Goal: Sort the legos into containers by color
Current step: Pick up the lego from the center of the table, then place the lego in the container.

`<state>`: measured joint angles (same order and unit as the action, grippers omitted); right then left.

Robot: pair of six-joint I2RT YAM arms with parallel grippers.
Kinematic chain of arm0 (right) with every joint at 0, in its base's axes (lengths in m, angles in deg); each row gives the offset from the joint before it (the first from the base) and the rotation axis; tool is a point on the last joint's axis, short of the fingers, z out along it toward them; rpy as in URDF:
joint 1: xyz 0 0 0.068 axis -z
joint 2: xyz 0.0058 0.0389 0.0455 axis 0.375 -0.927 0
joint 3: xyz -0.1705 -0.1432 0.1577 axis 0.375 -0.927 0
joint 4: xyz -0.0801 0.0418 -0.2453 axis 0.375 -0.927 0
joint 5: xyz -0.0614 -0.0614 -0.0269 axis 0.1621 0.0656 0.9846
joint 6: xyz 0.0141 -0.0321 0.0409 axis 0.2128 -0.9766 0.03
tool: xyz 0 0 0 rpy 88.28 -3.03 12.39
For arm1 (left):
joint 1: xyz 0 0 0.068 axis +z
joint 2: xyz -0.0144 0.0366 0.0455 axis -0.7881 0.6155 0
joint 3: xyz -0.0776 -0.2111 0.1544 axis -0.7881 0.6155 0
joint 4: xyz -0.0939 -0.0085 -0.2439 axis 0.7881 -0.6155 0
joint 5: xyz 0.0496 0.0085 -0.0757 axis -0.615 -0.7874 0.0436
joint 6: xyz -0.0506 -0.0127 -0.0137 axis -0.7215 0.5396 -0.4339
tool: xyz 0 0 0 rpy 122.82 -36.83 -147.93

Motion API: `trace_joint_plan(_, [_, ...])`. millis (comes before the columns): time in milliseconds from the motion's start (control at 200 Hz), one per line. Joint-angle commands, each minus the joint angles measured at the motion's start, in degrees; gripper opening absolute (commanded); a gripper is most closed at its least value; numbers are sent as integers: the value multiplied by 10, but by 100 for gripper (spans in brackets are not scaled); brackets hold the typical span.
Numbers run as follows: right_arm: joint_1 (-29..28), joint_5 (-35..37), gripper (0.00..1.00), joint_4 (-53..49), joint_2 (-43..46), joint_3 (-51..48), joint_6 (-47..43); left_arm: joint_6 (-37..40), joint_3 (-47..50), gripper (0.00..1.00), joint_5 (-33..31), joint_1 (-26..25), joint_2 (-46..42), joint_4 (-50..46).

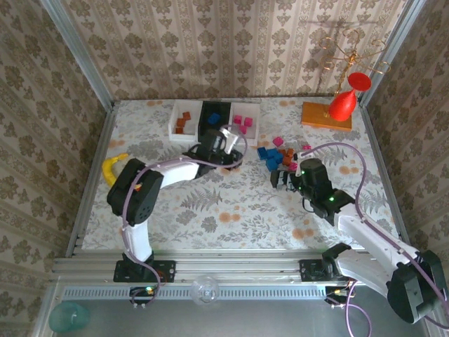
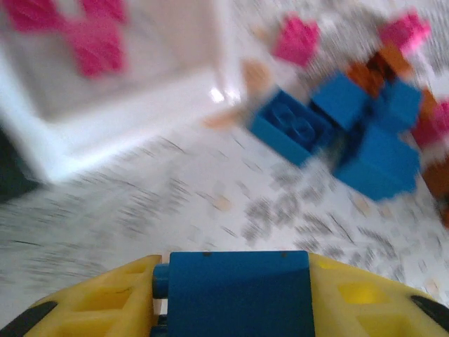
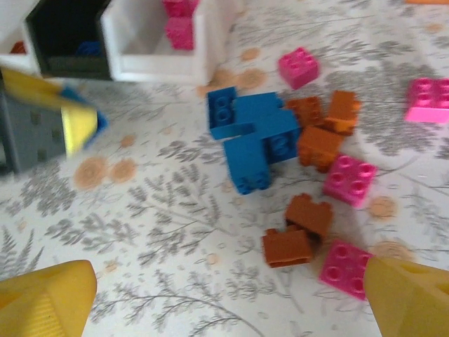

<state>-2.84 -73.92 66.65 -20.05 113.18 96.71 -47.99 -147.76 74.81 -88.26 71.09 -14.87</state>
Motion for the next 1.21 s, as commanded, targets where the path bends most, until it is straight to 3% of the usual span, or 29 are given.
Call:
trace_joint_plan(0, [-30,4,99,17,-21,21,-3,-29,-19,36,-40,41,-14,27])
trace_joint_plan(175, [-47,10,99,29,-37,24,6,-11,-121,35,-82,82,41,-33])
trace_joint_plan(435, [-48,21,99,22,-34,26,4,19,-295,37,-114,97,165,-110])
trace_joint_plan(665, [-48,32,99,13,-29,25,2,27,-400,48,-116,115,228,-170])
trace_joint_plan(950, [-48,35,99,14,-31,24,4,15,-343,66,-105,115,154,-136])
trace_joint_plan(1200, [-48,64,99,13,-78,41,6,-22,-200,72,-28,109,17,-71])
